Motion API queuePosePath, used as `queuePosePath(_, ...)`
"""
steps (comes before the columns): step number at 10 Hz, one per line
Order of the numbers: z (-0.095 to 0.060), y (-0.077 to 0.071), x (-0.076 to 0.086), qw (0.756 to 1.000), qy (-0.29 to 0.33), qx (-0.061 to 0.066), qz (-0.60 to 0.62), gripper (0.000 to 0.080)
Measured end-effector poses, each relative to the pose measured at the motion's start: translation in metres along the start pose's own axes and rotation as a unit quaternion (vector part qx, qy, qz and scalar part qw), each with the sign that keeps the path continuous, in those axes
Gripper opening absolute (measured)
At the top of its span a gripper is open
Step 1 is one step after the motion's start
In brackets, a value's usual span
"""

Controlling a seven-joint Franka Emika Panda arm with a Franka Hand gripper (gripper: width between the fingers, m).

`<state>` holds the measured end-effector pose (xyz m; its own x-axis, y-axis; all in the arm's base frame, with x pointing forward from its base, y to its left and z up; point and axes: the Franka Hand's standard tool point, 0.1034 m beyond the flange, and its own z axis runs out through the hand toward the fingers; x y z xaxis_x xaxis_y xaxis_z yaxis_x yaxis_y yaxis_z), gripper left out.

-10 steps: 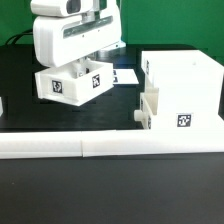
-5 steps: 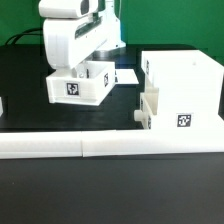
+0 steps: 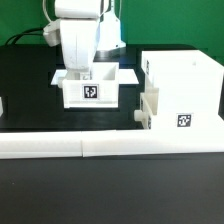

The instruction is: Assemble drawer

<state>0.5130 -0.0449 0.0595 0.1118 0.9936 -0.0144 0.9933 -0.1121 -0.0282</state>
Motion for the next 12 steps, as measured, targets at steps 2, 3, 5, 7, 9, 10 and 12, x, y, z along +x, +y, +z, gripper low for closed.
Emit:
queuePosePath(2,-0.002,0.01,0.007,1.0,0.001,-0.002,-0.005,0.0042)
queuePosePath(3,-0.004,0.019,0.012,1.0,0.002,-0.003,-0.009,0.0042)
queuePosePath(5,-0.003,0.03,0.018,1.0,0.0,0.006,-0.022,0.0042)
queuePosePath(7,-0.001,0.029,0.017,1.0,0.0,0.007,-0.02,0.0042)
queuePosePath(9,-0.001,0.029,0.017,1.0,-0.002,0.007,-0.03,0.0042)
queuePosePath(10,-0.002,0.03,0.019,0.999,-0.006,0.007,-0.054,0.0042)
queuePosePath(12,-0.003,0.036,0.024,0.998,-0.007,0.01,-0.062,0.0042)
